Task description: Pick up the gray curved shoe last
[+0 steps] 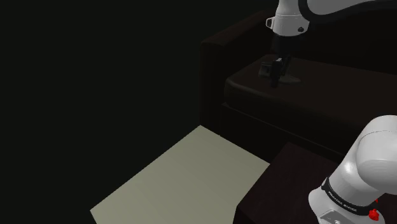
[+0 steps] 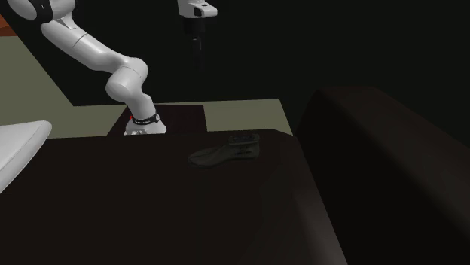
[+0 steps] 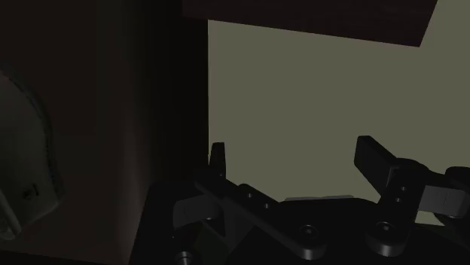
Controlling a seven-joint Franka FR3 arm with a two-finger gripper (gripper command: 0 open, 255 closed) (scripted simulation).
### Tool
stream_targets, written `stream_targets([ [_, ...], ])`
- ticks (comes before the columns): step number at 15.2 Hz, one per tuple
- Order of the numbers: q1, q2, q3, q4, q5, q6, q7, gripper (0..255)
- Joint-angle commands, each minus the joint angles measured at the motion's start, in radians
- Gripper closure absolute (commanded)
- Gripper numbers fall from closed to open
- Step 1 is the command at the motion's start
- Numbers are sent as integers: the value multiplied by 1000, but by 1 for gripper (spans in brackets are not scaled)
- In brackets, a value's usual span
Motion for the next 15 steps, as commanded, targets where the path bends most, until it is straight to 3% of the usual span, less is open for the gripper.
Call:
stream_targets([
  [1,0,0,0,0,0,0,0,0],
  [8,-45,109,-171,56,-56,94,-181,0],
  [15,-65,279,-338,176,-53,178,-369,0],
])
